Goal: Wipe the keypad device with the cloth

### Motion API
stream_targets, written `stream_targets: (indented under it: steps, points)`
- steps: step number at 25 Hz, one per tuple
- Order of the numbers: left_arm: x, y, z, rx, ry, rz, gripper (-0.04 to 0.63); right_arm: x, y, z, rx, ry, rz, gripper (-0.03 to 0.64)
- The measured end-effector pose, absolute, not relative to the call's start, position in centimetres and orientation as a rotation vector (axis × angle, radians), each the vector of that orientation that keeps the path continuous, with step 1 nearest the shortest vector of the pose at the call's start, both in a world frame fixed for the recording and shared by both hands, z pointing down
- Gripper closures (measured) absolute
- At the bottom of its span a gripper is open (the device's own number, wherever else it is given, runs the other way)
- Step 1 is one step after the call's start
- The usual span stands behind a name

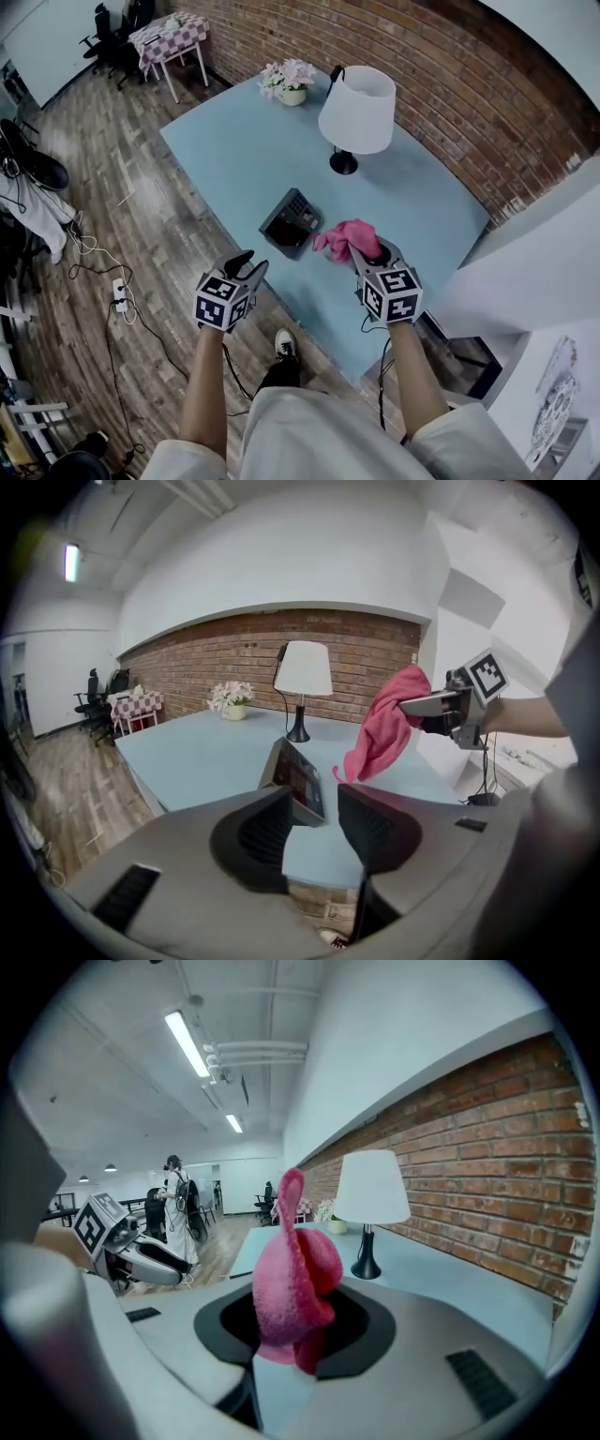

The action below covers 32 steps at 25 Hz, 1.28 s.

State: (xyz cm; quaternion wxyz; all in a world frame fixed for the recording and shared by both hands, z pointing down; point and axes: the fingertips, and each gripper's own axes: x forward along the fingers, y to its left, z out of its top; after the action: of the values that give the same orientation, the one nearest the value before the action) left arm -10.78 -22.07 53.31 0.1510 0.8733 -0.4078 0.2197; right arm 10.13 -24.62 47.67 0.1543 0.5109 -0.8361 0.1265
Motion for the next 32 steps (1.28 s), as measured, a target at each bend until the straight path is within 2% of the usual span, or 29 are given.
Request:
stream_targets:
  steps: [9,13,32]
  points:
    - [-9.9,-13.8,48.8,2.479,-1.382,0.588,0.497,11.8,-17.0,43.4,1.434,-2.480,0.310,0.489]
    - [-9.4,-10.0,45.9,2.476,-1.500,0.529,0.563,13.0,-13.1,42.3,1.451,-2.500,0.362,0.489]
    - [-5.4,6.8,32.3,2.659,-1.681,0.328,0.564,12.8,4.8,28.9,1.343,-2.702,0.079,0.491]
